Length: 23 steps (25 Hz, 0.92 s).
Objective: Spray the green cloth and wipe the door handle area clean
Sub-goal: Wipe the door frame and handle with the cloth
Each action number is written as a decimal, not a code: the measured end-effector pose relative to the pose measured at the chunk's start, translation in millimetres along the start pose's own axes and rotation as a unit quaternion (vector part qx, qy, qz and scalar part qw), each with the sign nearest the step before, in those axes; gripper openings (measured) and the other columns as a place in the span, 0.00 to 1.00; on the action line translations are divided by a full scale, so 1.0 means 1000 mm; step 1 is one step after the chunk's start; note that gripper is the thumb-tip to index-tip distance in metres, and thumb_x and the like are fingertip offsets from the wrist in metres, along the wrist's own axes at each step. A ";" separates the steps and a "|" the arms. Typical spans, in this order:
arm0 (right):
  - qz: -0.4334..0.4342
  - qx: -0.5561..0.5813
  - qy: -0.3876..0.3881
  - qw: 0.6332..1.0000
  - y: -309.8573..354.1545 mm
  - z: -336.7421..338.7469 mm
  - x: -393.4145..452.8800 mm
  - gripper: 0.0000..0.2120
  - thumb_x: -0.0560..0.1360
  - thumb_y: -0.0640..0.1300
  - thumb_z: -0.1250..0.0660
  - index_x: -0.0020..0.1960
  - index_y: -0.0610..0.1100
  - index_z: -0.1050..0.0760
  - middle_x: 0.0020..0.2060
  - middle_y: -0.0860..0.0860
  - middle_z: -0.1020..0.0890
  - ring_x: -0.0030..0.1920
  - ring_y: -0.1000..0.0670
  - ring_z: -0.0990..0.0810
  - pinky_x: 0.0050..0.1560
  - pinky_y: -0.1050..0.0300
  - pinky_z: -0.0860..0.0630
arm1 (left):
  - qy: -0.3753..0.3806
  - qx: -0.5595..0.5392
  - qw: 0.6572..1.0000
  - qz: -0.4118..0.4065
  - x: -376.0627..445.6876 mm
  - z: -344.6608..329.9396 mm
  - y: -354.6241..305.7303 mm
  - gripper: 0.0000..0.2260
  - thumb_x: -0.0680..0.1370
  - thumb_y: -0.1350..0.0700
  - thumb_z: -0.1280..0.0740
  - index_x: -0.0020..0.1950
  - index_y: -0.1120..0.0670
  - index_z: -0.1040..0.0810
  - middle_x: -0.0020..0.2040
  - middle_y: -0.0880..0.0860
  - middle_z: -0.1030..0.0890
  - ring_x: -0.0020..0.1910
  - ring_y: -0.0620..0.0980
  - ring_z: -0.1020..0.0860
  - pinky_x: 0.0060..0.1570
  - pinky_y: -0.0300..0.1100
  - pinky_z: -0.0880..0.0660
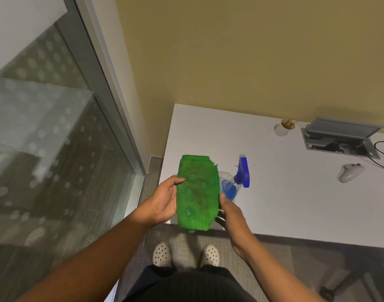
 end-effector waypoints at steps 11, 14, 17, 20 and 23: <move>0.047 0.019 0.184 0.982 0.035 -0.032 0.009 0.23 0.82 0.56 0.31 0.71 0.43 0.19 0.62 0.43 0.11 0.64 0.40 0.12 0.69 0.40 0.17 | -0.085 0.031 0.982 -0.167 -0.073 -0.013 0.019 0.27 0.71 0.67 0.36 0.70 0.59 0.25 0.64 0.63 0.18 0.61 0.60 0.19 0.67 0.58 0.24; 0.055 -0.016 0.294 0.954 0.042 -0.050 0.001 0.21 0.84 0.54 0.27 0.71 0.43 0.19 0.64 0.42 0.11 0.64 0.40 0.12 0.63 0.47 0.13 | -0.150 -0.018 0.959 -0.239 -0.112 -0.008 0.037 0.28 0.71 0.68 0.36 0.72 0.62 0.27 0.65 0.64 0.18 0.59 0.59 0.17 0.63 0.54 0.21; 0.054 -0.046 0.416 0.907 0.042 -0.071 -0.020 0.29 0.75 0.48 0.19 0.73 0.40 0.21 0.65 0.41 0.12 0.65 0.40 0.12 0.63 0.49 0.13 | -0.212 -0.055 0.922 -0.318 -0.157 -0.005 0.059 0.29 0.73 0.68 0.34 0.75 0.61 0.29 0.71 0.69 0.23 0.61 0.60 0.19 0.63 0.55 0.21; 0.071 -0.081 0.517 0.849 0.037 -0.102 -0.051 0.32 0.72 0.39 0.18 0.75 0.41 0.23 0.67 0.40 0.14 0.66 0.40 0.13 0.63 0.48 0.14 | -0.293 -0.076 0.868 -0.395 -0.214 0.005 0.095 0.33 0.79 0.69 0.36 0.81 0.46 0.36 0.70 0.66 0.20 0.65 0.60 0.19 0.63 0.55 0.20; 0.096 -0.108 0.564 0.813 0.028 -0.137 -0.090 0.33 0.72 0.33 0.22 0.75 0.42 0.26 0.65 0.41 0.13 0.65 0.42 0.13 0.59 0.51 0.13 | -0.358 -0.019 0.829 -0.429 -0.272 0.008 0.128 0.32 0.81 0.63 0.35 0.78 0.33 0.34 0.66 0.59 0.16 0.65 0.58 0.17 0.59 0.55 0.17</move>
Point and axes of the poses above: each hand's wrist, its own x-axis towards the middle knuckle, its own z-axis out of the back of the hand, y = z × x, the point moved 5 cm from there along x, towards the middle knuckle
